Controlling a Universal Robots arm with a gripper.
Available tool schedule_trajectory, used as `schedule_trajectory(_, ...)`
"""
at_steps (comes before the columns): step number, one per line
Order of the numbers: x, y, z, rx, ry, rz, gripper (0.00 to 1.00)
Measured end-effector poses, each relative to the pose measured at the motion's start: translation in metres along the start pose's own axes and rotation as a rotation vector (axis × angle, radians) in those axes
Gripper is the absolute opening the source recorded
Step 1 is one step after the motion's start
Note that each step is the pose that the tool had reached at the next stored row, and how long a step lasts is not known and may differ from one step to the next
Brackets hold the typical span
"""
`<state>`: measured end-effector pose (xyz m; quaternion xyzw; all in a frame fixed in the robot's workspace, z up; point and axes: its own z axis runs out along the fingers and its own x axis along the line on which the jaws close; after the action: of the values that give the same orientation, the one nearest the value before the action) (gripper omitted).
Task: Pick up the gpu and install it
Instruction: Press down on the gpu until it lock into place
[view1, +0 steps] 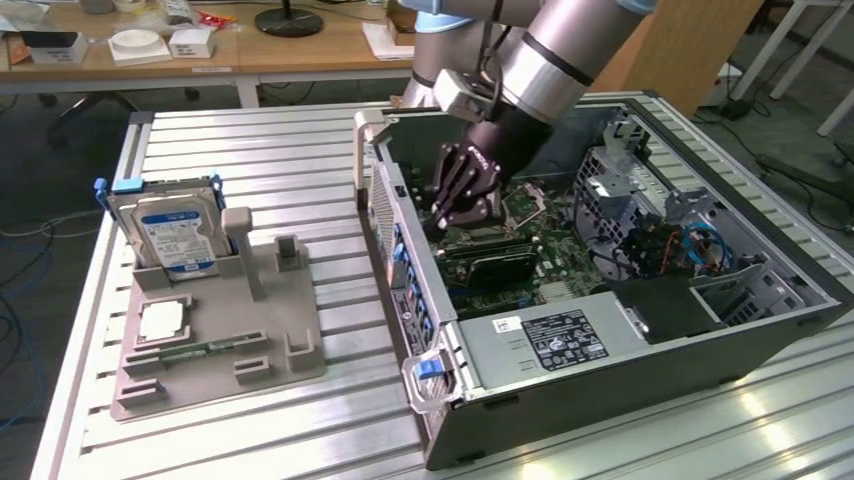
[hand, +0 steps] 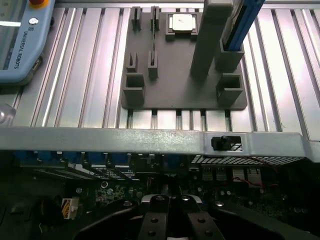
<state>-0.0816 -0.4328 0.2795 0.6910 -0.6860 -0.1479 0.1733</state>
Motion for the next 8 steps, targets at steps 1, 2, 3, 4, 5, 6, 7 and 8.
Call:
schedule_trajectory(1, 0.000, -0.0028, -0.0012, -0.0120, 0.0001, -0.001, 0.10)
schedule_trajectory(2, 0.000, -0.0056, -0.0022, -0.0208, 0.0001, -0.001, 0.10)
schedule_trajectory(3, 0.000, -0.0082, -0.0029, -0.0277, -0.0002, -0.001, 0.10)
schedule_trajectory(4, 0.000, -0.0109, -0.0036, -0.0318, -0.0003, -0.001, 0.10)
schedule_trajectory(5, 0.001, -0.0126, -0.0036, -0.0372, -0.0003, -0.002, 0.10)
schedule_trajectory(6, 0.001, -0.0130, -0.0030, -0.0420, -0.0002, -0.002, 0.10)
schedule_trajectory(7, 0.002, -0.0132, -0.0025, -0.0487, -0.0002, -0.002, 0.10)
schedule_trajectory(8, 0.002, -0.0134, -0.0021, -0.0566, -0.0001, -0.003, 0.10)
